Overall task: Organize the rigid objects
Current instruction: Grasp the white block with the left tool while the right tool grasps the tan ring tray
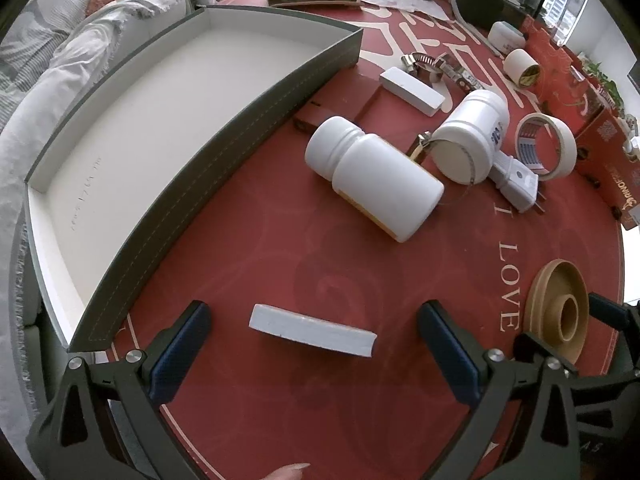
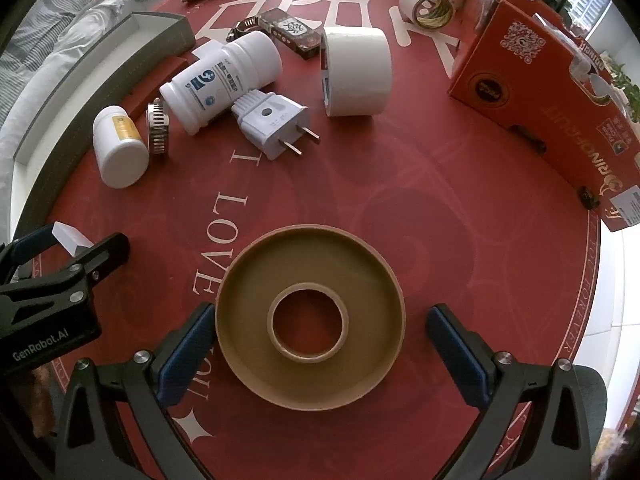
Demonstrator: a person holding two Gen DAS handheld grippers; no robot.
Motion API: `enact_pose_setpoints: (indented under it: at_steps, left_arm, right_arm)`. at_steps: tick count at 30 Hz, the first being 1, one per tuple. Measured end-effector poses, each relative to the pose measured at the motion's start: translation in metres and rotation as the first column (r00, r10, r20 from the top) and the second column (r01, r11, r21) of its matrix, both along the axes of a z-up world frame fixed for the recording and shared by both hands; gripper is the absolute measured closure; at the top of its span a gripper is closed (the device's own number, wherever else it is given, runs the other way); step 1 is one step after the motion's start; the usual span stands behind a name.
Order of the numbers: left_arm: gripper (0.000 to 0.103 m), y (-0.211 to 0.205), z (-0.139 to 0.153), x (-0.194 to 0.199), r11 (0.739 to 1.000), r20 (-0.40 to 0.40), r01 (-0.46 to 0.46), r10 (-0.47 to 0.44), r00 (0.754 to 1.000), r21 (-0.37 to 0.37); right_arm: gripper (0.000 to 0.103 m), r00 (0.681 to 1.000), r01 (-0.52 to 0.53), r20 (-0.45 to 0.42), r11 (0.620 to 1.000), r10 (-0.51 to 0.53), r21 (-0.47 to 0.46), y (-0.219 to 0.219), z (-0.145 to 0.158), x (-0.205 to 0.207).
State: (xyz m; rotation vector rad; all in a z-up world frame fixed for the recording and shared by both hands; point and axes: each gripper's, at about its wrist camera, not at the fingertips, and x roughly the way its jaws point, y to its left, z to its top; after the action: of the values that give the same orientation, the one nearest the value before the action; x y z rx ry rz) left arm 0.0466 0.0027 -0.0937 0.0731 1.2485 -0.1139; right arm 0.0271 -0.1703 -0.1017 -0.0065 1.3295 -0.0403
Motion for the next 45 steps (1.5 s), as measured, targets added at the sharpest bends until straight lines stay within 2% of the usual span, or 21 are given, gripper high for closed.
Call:
enact_pose_setpoints:
  at_steps: [20,27,35,37,42,45]
  left_arm:
    - [0.000,0.007,0.004,-0.013,1.000,0.046,-0.015,0.015,0.999,-0.010]
    - [0.000,0.010,0.006,-0.013,1.000,0.042,-0.010,0.011,0.999,-0.009]
    - [0.001,0.009,0.006,-0.005,1.000,0.002,-0.003,0.003,1.000,-0.003]
    - [0.003,0.008,0.006,-0.004,1.000,-0.004,0.006,-0.006,1.000,-0.004]
    - [0.022,-0.002,0.012,-0.007,0.998,0.009,0.062,-0.062,0.998,-0.005]
    - [0.029,-0.005,0.014,-0.008,0.997,0.015,0.081,-0.081,0.997,-0.005]
  right_arm:
    - [0.000,1.000,-0.024,-0.016,1.000,0.024,-0.007,0.003,0.012,0.031]
    - [0.000,0.999,-0.032,-0.004,0.999,0.032,-0.007,0.006,0.012,0.033]
    - [0.000,0.999,-0.036,-0.014,0.999,0.036,-0.009,0.006,0.013,0.032]
    - [0.000,0.999,-0.037,-0.025,0.999,0.037,-0.010,0.007,0.013,0.035]
    - [0.001,0.997,-0.052,-0.049,0.999,0.052,-0.012,0.010,0.015,0.043]
    - [0.003,0.997,-0.064,-0.051,0.998,0.063,-0.011,0.013,0.016,0.044]
